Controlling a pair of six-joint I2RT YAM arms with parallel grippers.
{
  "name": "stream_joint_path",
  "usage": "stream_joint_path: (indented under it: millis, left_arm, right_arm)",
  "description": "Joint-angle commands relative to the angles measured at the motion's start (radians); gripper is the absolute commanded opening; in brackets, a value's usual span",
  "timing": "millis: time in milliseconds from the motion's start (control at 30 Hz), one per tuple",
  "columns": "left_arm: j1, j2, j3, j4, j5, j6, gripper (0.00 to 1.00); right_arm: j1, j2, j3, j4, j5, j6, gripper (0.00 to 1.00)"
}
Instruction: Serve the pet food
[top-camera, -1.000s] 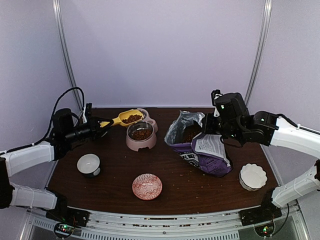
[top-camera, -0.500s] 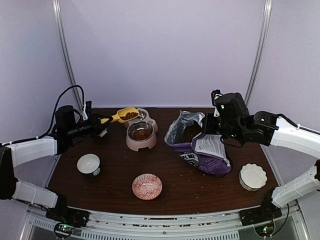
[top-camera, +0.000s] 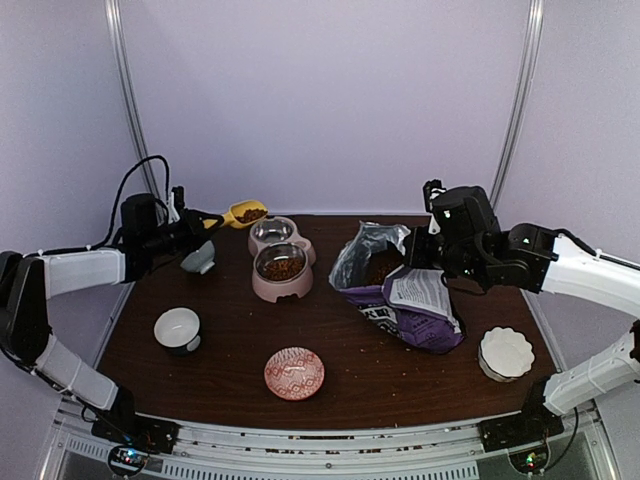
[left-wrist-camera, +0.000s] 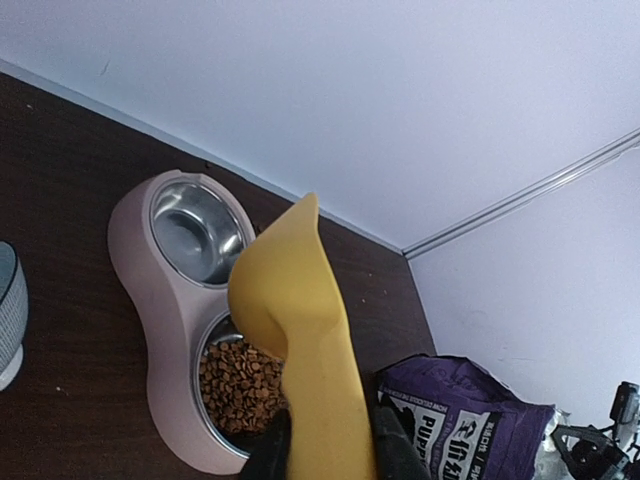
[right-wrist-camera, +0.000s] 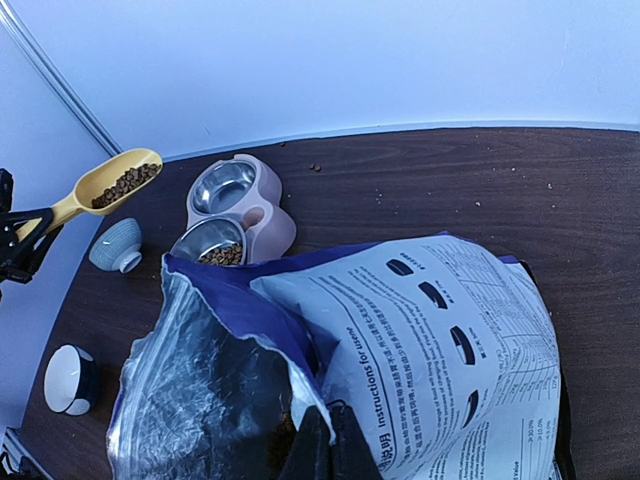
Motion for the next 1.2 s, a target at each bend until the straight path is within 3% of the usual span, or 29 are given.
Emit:
stream_joint_path:
  millis: [0, 667, 1167]
  left_arm:
    - [0.016, 0.039, 0.103, -0.054, -0.05, 0.113, 0.0]
    - [0.025, 0.306, 0.404, -0.282, -0.075, 0.292, 0.0]
    - [-0.004, 0.333, 0.506, -0.454, -0.145, 0.44, 0.0]
  right_arm:
    - [-0.016, -0.006, -0.021, -0.048, 0.026, 0.001, 0.0]
    - [-0.022, -0.003, -0.029, -0.04, 0.021, -0.007, 0.0]
    - [-0.025, 0.013, -0.024, -0.035, 0.008, -0.011, 0.0]
